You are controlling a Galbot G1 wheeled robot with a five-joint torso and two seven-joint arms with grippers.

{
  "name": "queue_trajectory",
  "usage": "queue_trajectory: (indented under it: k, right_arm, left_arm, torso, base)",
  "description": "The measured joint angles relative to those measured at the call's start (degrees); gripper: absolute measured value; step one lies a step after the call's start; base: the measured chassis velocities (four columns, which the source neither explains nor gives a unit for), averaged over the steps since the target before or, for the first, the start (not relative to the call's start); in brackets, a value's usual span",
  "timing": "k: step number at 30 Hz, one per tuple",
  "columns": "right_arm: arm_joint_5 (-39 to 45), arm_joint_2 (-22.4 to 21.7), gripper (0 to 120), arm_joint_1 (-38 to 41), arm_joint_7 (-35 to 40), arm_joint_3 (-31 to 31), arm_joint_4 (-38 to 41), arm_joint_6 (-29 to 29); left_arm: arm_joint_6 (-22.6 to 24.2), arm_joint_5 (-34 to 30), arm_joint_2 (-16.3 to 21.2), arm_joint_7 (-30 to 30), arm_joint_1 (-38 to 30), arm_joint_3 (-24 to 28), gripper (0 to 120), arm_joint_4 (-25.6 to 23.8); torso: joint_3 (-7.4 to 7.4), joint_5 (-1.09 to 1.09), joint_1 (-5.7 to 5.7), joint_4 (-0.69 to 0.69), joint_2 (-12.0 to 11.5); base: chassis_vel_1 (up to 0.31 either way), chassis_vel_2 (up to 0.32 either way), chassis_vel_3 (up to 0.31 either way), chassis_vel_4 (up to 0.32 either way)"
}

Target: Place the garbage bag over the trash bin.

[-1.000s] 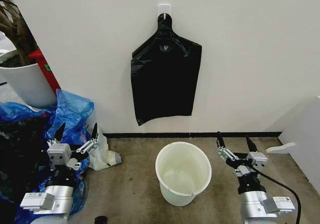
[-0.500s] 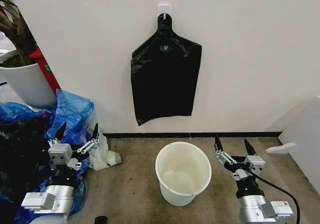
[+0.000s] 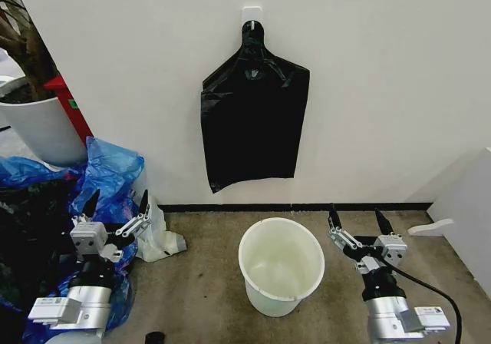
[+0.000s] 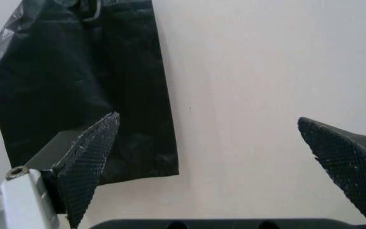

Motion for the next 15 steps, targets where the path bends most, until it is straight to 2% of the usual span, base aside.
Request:
queue_trajectory:
  k: [15]
  right_arm:
    - [0.01, -0.02, 100, -0.62, -0.34, 0.13, -0.52, 0.29]
  left_arm:
    - [0.22, 0.38, 1.31, -0.16, 0.11, 0.61, 100, -0.57]
  torso:
    - [0.00, 0.00, 0.00, 0.00, 0.00]
  base:
    - [0.000, 0.000, 0.000, 0.000]
